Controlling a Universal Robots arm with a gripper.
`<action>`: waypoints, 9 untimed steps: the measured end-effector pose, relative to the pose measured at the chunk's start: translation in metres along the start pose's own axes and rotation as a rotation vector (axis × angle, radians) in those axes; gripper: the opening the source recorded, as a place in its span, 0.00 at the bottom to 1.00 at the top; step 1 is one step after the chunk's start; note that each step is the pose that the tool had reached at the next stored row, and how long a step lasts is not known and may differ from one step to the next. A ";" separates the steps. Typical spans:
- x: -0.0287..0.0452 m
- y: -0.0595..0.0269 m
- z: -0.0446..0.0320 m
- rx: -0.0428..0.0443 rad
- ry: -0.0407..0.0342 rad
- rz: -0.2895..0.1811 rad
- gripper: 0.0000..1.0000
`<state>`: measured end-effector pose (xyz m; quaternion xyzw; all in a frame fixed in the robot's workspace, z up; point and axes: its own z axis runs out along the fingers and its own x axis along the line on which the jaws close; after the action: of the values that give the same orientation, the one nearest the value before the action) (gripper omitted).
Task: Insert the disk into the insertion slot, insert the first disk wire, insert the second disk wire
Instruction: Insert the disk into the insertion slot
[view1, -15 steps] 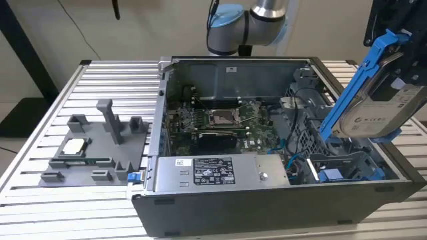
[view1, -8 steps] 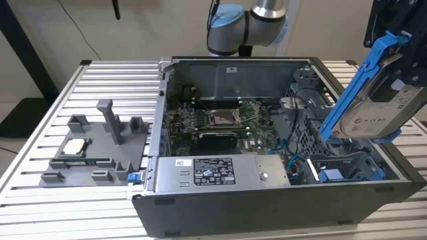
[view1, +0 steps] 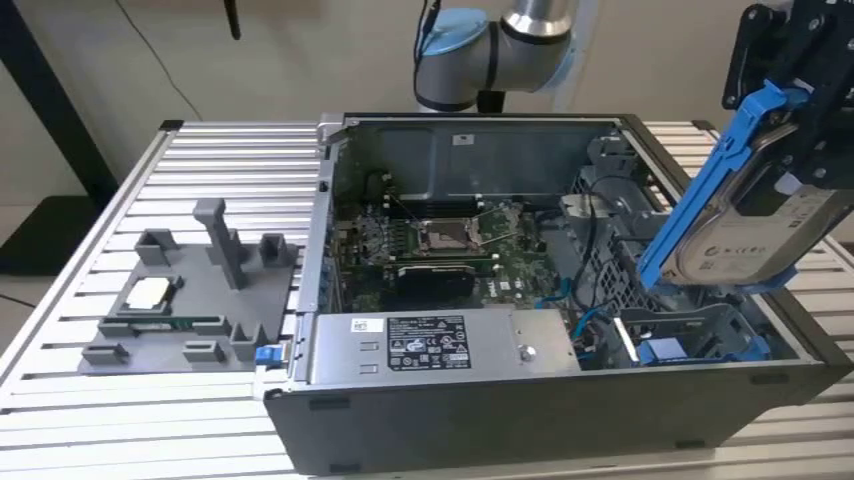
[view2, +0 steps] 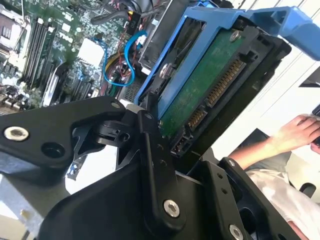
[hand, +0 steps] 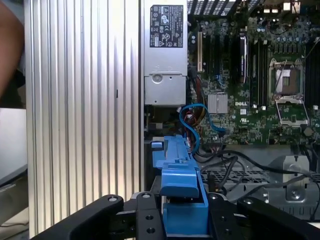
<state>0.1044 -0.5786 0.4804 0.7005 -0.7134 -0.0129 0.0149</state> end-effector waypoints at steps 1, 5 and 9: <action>0.0000 -0.0002 0.0015 0.0000 0.0001 0.000 0.33; 0.0000 -0.0009 0.0069 0.0003 0.0001 0.000 0.33; -0.0001 -0.0015 0.0107 0.0004 0.0000 0.000 0.33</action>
<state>0.1055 -0.5786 0.4696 0.7005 -0.7134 -0.0128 0.0148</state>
